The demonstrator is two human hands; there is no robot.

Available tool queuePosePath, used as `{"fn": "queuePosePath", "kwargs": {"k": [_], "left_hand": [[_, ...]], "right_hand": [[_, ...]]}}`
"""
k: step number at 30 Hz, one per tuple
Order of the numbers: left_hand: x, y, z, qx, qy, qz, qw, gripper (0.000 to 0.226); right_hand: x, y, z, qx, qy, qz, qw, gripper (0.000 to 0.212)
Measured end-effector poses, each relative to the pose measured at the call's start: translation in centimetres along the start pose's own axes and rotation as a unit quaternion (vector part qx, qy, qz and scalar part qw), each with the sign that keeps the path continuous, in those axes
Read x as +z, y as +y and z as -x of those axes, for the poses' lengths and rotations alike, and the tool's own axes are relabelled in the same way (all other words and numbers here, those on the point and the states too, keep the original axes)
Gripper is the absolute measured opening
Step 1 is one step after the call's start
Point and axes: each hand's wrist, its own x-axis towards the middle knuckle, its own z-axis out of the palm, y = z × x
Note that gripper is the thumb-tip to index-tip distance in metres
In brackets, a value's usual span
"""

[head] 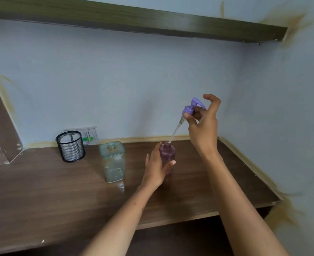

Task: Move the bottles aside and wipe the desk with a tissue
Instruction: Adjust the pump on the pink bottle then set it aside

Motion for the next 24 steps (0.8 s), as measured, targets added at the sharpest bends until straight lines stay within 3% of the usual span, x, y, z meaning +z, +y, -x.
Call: {"fn": "queuePosePath", "kwargs": {"k": [9, 18, 24], "left_hand": [[-2.5, 0.0, 2.8, 0.033, 0.025, -0.033, 0.999, 0.076], [-4.3, -1.9, 5.1, 0.035, 0.047, -0.034, 0.998, 0.087], [-4.3, -2.7, 5.9, 0.129, 0.061, -0.193, 0.971, 0.074]], "right_hand": [[1.0, -0.4, 0.9, 0.008, -0.03, -0.007, 0.999, 0.056], [2.6, 0.1, 2.3, 0.018, -0.124, -0.014, 0.992, 0.059], [3.7, 2.1, 4.3, 0.049, -0.208, -0.017, 0.977, 0.059]]}}
